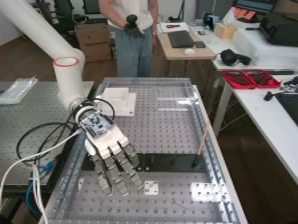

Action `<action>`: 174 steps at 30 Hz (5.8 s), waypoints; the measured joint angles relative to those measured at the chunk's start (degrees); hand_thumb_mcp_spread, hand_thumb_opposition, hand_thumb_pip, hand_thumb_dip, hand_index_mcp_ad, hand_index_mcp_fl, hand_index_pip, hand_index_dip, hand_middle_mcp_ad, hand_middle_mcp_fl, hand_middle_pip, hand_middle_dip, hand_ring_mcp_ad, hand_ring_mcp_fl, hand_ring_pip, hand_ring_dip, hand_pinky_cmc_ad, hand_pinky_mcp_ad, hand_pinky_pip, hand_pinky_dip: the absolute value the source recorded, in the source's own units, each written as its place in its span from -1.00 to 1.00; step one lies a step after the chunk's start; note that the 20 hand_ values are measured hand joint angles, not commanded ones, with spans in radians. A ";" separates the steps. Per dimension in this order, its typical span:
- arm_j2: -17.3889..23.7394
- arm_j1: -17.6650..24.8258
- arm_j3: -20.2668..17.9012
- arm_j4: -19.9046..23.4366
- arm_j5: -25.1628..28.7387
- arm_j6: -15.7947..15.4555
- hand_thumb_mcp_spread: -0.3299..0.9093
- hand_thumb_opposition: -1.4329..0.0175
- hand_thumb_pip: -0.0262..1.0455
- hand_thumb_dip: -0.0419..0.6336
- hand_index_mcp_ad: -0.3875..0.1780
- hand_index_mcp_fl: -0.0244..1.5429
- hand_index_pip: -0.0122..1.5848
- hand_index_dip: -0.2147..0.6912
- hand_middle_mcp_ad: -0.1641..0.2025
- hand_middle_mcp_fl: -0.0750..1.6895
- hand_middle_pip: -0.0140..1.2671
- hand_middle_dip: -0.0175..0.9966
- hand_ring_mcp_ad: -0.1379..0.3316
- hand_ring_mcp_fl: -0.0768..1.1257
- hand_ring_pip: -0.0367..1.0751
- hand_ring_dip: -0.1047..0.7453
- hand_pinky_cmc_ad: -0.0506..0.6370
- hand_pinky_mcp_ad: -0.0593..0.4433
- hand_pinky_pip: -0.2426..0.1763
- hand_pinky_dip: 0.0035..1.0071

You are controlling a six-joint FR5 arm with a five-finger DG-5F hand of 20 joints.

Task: Grab the bearing and place it in the white container

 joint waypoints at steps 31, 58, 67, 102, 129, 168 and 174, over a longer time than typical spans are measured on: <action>-0.26 0.44 0.51 -1.83 0.12 1.33 0.12 -0.19 0.25 -0.04 0.19 -0.69 0.77 -0.25 0.39 -0.92 -0.76 -0.69 0.29 -0.88 -0.78 -0.61 0.23 0.40 -0.27 -0.26; -0.73 0.52 0.62 -1.23 0.62 -0.22 0.10 -0.19 0.25 -0.04 0.19 -0.65 0.76 -0.25 0.41 -0.92 -0.77 -0.69 0.29 -0.88 -0.77 -0.61 0.23 0.40 -0.27 -0.27; -0.89 0.35 0.49 0.12 0.49 -1.85 0.14 -0.19 0.24 -0.04 0.19 -0.57 0.76 -0.25 0.39 -0.92 -0.76 -0.69 0.29 -0.88 -0.77 -0.61 0.22 0.40 -0.27 -0.29; 12.21 4.15 -2.79 -4.55 -4.28 -5.65 0.15 -0.19 0.09 -0.04 0.19 -0.43 0.74 -0.29 0.40 -0.92 -0.76 -0.69 0.20 -0.88 -0.78 -0.61 0.20 0.40 -0.20 -0.40; 30.91 17.86 -16.48 -12.45 -23.67 -7.46 0.15 -0.19 0.09 -0.04 0.19 -0.43 0.74 -0.29 0.30 -0.92 -0.76 -0.69 0.14 -0.88 -0.78 -0.61 0.20 0.39 -0.17 -0.53; 23.92 24.39 -20.54 -7.42 -24.04 -1.70 0.14 -0.17 0.22 -0.04 -0.06 -0.90 0.45 -0.28 0.31 -0.92 -0.76 -0.69 0.15 -0.88 -0.78 -0.61 0.21 0.38 -0.13 -0.53; 25.29 23.79 -20.15 -8.78 -23.69 -1.77 0.09 -0.15 0.25 -0.04 -0.06 -0.96 0.43 -0.33 0.31 -0.92 -0.77 -0.69 0.15 -0.88 -0.78 -0.61 0.21 0.38 -0.14 -0.45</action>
